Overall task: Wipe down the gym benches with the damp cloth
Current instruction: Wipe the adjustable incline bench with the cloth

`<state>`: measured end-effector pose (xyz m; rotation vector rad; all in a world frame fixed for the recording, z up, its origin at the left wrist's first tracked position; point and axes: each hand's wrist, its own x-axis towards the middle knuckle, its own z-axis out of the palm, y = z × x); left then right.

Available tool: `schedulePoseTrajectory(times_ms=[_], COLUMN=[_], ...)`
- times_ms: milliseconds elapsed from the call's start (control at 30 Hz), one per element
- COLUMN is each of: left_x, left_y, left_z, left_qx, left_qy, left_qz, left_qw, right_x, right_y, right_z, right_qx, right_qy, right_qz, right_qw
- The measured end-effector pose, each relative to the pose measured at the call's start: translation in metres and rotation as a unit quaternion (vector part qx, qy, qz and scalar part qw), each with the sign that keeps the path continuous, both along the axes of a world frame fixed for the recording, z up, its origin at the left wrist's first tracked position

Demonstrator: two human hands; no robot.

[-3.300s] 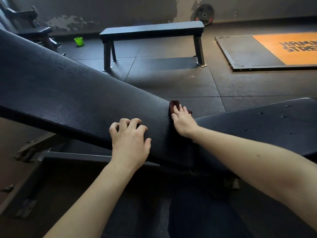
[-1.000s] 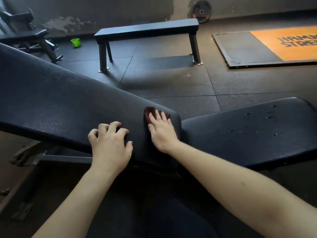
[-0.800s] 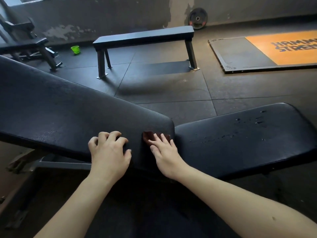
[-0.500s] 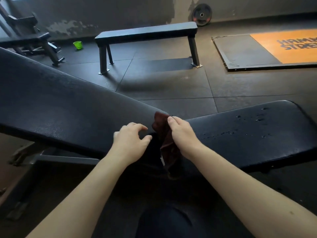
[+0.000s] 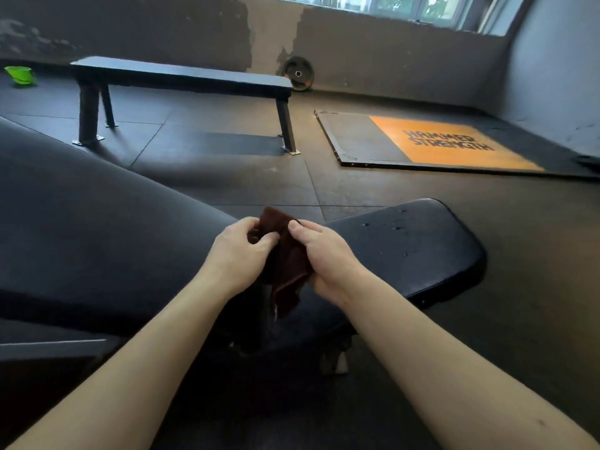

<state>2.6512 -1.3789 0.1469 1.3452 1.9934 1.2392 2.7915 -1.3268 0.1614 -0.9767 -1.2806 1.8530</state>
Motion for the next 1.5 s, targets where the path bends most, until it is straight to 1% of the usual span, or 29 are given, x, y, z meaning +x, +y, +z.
schedulePoseTrajectory(times_ms=[133, 200, 233, 267, 333, 400, 533, 667, 733, 800, 833, 900, 967, 1000, 1067, 1133, 1200, 1267, 1300, 1367, 1400, 1500], left_x=[0.024, 0.037, 0.044, 0.050, 0.062, 0.075, 0.101, 0.117, 0.124, 0.134, 0.139, 0.153, 0.167, 0.174, 0.188, 0.200, 0.209, 0.213, 0.215, 0.216, 0.218, 0.221], left_y=[0.015, 0.024, 0.029, 0.033, 0.041, 0.045, 0.050, 0.056, 0.060, 0.065, 0.070, 0.080, 0.091, 0.096, 0.104, 0.109, 0.112, 0.115, 0.116, 0.118, 0.118, 0.119], left_z=[-0.001, 0.002, 0.003, 0.005, 0.007, 0.007, 0.005, 0.003, 0.004, 0.008, 0.011, 0.019, 0.025, 0.027, 0.027, 0.024, 0.019, 0.013, 0.010, 0.006, 0.003, -0.002], left_qx=[0.040, 0.047, 0.048, 0.053, 0.073, 0.096, 0.093, 0.095, 0.098, 0.105, 0.112, 0.122, 0.122, 0.124, 0.127, 0.122, 0.113, 0.122, 0.126, 0.130, 0.128, 0.116], left_qy=[-0.005, 0.001, 0.007, 0.020, 0.055, 0.082, 0.106, 0.097, 0.097, 0.095, 0.096, 0.103, 0.109, 0.111, 0.120, 0.140, 0.167, 0.177, 0.157, 0.108, 0.105, 0.169], left_qz=[-0.040, -0.053, -0.056, -0.058, -0.058, -0.063, -0.079, -0.080, -0.088, -0.103, -0.111, -0.128, -0.149, -0.160, -0.189, -0.220, -0.231, -0.215, -0.200, -0.176, -0.176, -0.185], left_qw=[0.998, 0.997, 0.997, 0.997, 0.994, 0.990, 0.987, 0.987, 0.987, 0.985, 0.983, 0.979, 0.975, 0.973, 0.966, 0.958, 0.952, 0.953, 0.959, 0.970, 0.970, 0.961], right_x=[0.025, 0.040, 0.050, 0.059, 0.080, 0.098, 0.122, 0.143, 0.155, 0.170, 0.179, 0.198, 0.217, 0.224, 0.236, 0.243, 0.246, 0.247, 0.248, 0.251, 0.254, 0.264], right_y=[0.002, -0.001, -0.003, -0.004, -0.004, -0.004, -0.001, 0.007, 0.013, 0.020, 0.023, 0.031, 0.040, 0.044, 0.053, 0.060, 0.067, 0.071, 0.071, 0.068, 0.064, 0.062], right_z=[-0.006, -0.006, -0.006, -0.006, -0.006, -0.004, 0.006, 0.016, 0.019, 0.019, 0.019, 0.019, 0.017, 0.014, 0.002, -0.013, -0.020, -0.019, -0.019, -0.020, -0.022, -0.029], right_qx=[0.015, 0.038, 0.063, 0.100, 0.185, 0.238, 0.270, 0.284, 0.290, 0.298, 0.301, 0.299, 0.282, 0.265, 0.226, 0.199, 0.184, 0.179, 0.182, 0.201, 0.220, 0.271], right_qy=[-0.014, -0.044, -0.075, -0.116, -0.201, -0.267, -0.335, -0.370, -0.379, -0.381, -0.372, -0.335, -0.317, -0.316, -0.312, -0.304, -0.292, -0.290, -0.289, -0.284, -0.282, -0.274], right_qz=[-0.071, -0.102, -0.116, -0.129, -0.143, -0.151, -0.178, -0.144, -0.128, -0.133, -0.156, -0.248, -0.355, -0.392, -0.422, -0.422, -0.412, -0.408, -0.404, -0.388, -0.375, -0.337], right_qw=[0.997, 0.993, 0.988, 0.980, 0.951, 0.922, 0.885, 0.873, 0.869, 0.865, 0.864, 0.858, 0.833, 0.822, 0.821, 0.831, 0.843, 0.847, 0.848, 0.853, 0.855, 0.859])
